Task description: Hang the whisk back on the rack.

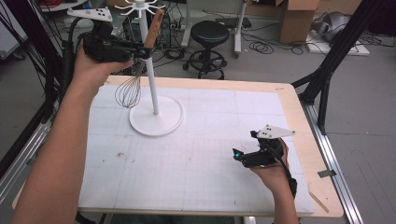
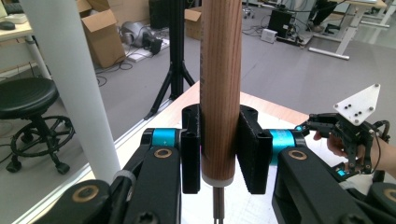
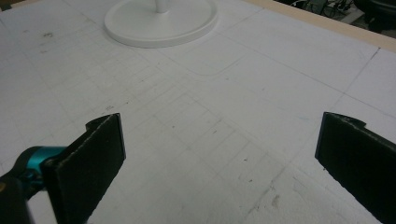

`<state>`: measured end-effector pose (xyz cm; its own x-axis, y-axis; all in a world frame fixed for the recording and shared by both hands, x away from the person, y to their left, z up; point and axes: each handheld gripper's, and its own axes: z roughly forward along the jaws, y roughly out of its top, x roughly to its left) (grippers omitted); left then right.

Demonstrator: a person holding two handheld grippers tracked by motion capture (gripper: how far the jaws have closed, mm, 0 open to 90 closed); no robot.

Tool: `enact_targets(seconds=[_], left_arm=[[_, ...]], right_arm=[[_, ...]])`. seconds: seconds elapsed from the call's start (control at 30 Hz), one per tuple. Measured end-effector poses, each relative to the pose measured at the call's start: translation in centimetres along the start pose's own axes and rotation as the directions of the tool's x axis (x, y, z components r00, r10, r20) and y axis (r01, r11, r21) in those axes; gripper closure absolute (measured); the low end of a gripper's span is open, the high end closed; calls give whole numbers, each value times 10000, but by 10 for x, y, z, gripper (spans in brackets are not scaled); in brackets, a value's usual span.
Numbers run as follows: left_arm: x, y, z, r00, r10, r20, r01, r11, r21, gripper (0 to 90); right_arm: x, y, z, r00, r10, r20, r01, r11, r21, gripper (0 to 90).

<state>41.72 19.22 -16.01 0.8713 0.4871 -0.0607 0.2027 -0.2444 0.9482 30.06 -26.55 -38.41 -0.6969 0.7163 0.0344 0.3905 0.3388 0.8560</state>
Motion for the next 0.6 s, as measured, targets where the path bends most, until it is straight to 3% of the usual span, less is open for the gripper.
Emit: enact_targets(seconds=[0.4, 0.6], left_arm=[[4, 4, 4, 9998, -181, 85, 181, 9998, -90, 729], [10, 2, 6, 9996, -289, -81, 290, 9995, 140, 729]], right_arm=[[0, 0, 1, 10000, 50, 38, -50, 10000, 83, 4], [-1, -2, -2, 10000, 63, 75, -63, 10000, -4, 4]])
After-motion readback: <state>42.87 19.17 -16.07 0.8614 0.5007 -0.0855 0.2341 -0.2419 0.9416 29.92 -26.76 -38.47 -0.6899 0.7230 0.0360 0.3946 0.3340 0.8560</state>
